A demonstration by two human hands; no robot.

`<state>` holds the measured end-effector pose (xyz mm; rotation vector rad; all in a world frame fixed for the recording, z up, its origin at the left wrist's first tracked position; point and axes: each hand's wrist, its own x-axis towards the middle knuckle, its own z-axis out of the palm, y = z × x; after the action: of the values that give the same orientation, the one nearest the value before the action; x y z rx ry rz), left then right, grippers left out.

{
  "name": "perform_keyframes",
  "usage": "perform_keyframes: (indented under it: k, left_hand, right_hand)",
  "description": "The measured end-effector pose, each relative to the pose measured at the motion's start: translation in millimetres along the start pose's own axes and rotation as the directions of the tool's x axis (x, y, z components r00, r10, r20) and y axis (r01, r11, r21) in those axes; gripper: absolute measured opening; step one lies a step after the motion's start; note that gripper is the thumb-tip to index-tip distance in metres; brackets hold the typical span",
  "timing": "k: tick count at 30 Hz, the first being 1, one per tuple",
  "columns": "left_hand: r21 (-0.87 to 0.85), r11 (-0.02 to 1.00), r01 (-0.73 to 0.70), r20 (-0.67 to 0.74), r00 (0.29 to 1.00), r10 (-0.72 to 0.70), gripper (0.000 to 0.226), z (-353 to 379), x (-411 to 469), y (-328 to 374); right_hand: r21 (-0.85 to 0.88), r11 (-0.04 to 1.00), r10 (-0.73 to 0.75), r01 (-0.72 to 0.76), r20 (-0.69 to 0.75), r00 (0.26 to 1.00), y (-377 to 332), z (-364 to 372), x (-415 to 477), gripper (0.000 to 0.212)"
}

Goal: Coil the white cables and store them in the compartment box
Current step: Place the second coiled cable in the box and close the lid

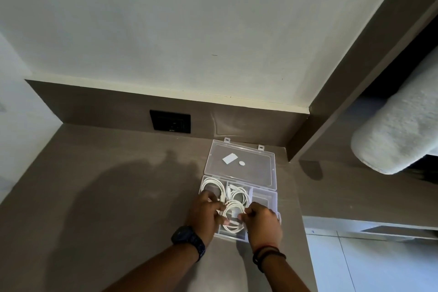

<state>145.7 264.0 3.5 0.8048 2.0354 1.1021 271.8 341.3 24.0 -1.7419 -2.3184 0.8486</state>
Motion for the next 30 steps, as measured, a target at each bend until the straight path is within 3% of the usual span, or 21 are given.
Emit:
perform_keyframes:
  k: [2,5,7,8,10,19,23,27,30]
  left_hand:
    - [-0.04,0.998,0.056,-0.007,0.998,-0.057,0.015,0,-1,0]
    - [0.034,0.999,0.018,-0.032,0.999,-0.017,0.022,0,-2,1]
    - [0.32,0.934,-0.158,0.058,0.987,0.147,0.028,-1,-2,3]
    - [0.485,0.837,-0.252,0.119,0.968,0.223,0.042,0,0,2]
    - [0.59,0.741,-0.32,0.192,0.947,0.256,0.065,1,4,3]
    - [0.701,0.51,-0.499,0.415,0.867,0.277,0.022,0,10,6]
    - [0.807,0.265,-0.528,0.43,0.833,0.35,0.012,0,-4,14]
    - [0.812,0.264,-0.52,0.436,0.842,0.317,0.028,5,-13,12]
    - [0.797,0.215,-0.565,0.49,0.812,0.317,0.013,6,-21,20]
  right_hand:
    - [-0.107,0.993,-0.048,0.048,0.002,0.999,0,3,-1,0.012]
    - [-0.227,0.967,-0.109,0.112,0.026,0.994,-1,7,-1,0.01]
    - [-0.258,0.956,-0.135,0.14,0.037,0.99,0,9,0,0.01]
    - [-0.27,0.951,-0.147,0.153,0.042,0.988,0,9,0,0.01]
    - [-0.298,0.938,-0.171,0.179,0.052,0.984,1,11,0,0.011]
    - [-0.415,0.865,-0.23,0.281,0.17,0.958,5,19,-4,0.02]
    - [-0.434,0.838,-0.249,0.33,0.233,0.94,6,16,-5,0.023]
    - [-0.402,0.818,-0.293,0.411,0.323,0.9,6,9,-4,0.023]
    - [-0.426,0.79,-0.311,0.442,0.343,0.886,10,7,-6,0.031]
